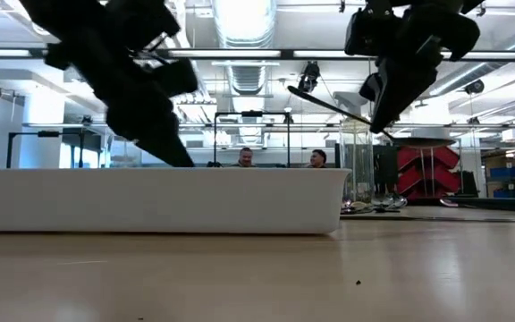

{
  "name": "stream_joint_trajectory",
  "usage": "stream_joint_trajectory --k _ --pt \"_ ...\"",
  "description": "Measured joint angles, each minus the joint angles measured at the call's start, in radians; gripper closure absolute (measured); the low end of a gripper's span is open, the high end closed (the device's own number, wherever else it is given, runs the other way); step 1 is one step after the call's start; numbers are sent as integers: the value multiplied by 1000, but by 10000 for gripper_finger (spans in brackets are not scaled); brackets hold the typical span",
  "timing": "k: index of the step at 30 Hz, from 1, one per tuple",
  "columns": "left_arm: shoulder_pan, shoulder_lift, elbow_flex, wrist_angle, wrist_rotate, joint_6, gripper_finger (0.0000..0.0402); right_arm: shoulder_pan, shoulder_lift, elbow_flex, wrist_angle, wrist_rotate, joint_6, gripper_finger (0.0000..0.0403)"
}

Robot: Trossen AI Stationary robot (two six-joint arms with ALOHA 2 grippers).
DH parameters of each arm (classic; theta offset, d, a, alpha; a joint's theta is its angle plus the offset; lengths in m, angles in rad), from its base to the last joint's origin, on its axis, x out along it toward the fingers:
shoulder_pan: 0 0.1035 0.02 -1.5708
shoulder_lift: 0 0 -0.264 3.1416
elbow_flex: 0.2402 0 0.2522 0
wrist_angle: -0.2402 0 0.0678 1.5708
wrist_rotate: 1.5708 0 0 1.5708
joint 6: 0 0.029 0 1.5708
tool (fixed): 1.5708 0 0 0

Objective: Sort silverware
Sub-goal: Put the black spoon with the other black spoon on the silverware tray

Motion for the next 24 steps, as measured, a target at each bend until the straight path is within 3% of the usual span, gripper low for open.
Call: stream_joint_trajectory --k 9,13,19,24 --pt "113 165 124 20 8 80 363 4 28 0 15 -1 -13 403" --pt "184 177 132 8 -54 81 363 4 48 -1 43 -3 -31 403" --pt "250 85 132 -12 -140 105 363 3 115 -1 240 -4 -92 403" --pt "230 -120 132 -191 -123 78 363 -29 190 38 430 0 -195 403"
